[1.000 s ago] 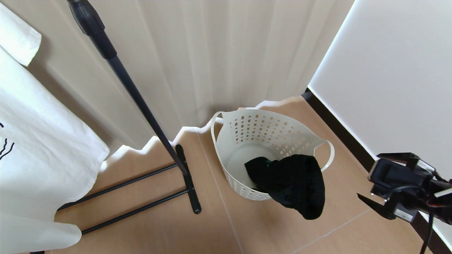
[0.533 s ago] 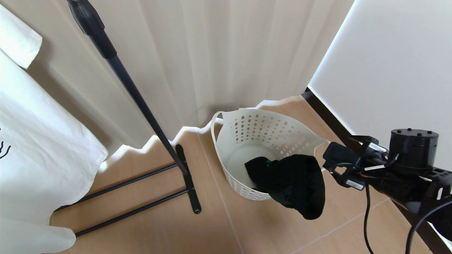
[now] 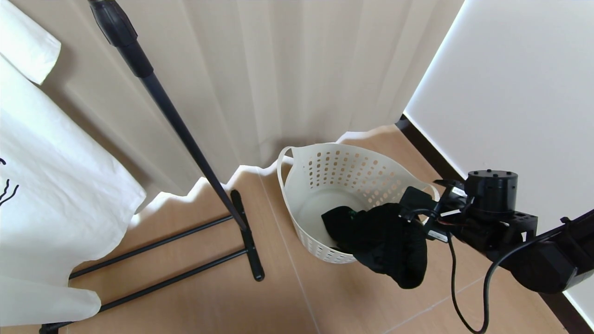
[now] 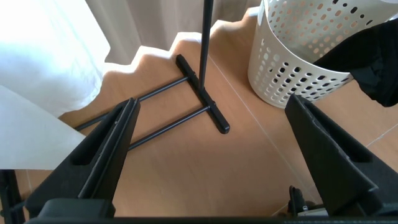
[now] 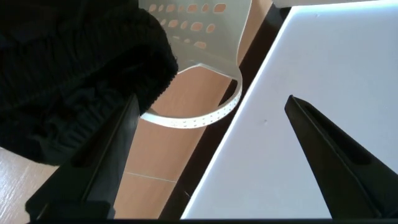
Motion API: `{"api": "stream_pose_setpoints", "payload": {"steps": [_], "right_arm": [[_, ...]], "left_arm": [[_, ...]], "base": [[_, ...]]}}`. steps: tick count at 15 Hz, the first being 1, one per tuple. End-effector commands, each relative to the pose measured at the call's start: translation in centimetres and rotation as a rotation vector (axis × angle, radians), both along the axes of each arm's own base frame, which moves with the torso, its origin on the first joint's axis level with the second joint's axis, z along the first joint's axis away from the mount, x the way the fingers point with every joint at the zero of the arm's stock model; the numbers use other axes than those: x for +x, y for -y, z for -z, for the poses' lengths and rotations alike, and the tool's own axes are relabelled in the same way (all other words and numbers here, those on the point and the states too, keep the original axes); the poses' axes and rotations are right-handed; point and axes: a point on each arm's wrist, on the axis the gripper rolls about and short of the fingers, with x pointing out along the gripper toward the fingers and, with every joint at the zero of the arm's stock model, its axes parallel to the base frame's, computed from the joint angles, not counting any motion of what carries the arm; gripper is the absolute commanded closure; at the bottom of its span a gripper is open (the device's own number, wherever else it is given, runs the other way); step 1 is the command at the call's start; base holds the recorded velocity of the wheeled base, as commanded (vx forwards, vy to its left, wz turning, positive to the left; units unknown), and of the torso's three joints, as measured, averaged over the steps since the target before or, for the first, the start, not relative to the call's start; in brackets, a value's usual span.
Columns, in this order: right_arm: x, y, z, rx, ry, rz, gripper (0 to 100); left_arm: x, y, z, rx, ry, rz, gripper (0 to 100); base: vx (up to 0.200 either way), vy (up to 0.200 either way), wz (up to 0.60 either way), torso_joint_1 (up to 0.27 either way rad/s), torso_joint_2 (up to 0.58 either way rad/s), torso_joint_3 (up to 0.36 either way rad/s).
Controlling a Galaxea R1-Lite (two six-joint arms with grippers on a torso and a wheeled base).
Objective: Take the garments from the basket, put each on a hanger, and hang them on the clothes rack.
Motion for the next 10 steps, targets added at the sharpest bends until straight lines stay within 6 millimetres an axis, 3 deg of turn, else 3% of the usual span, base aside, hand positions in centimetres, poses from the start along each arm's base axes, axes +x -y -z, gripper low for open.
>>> {"api": "stream_pose_setpoints", "payload": {"steps": [1,10], "right_arm": [[1.1,-0.2,0.8,-0.001,-0.012,0.004,0],[5.2,0.4,2.0,0.008,0.011,0.057,0]], "left_arm": [[0.0,0.0,0.0,-0.001,-0.002,0.000,0],[0.0,0.0,0.0,-0.001,0.000,0.000,0]], "base": [[0.000,0.000,0.00,0.000,0.00,0.000],[0.000,0.000,0.00,0.000,0.00,0.000]]}}
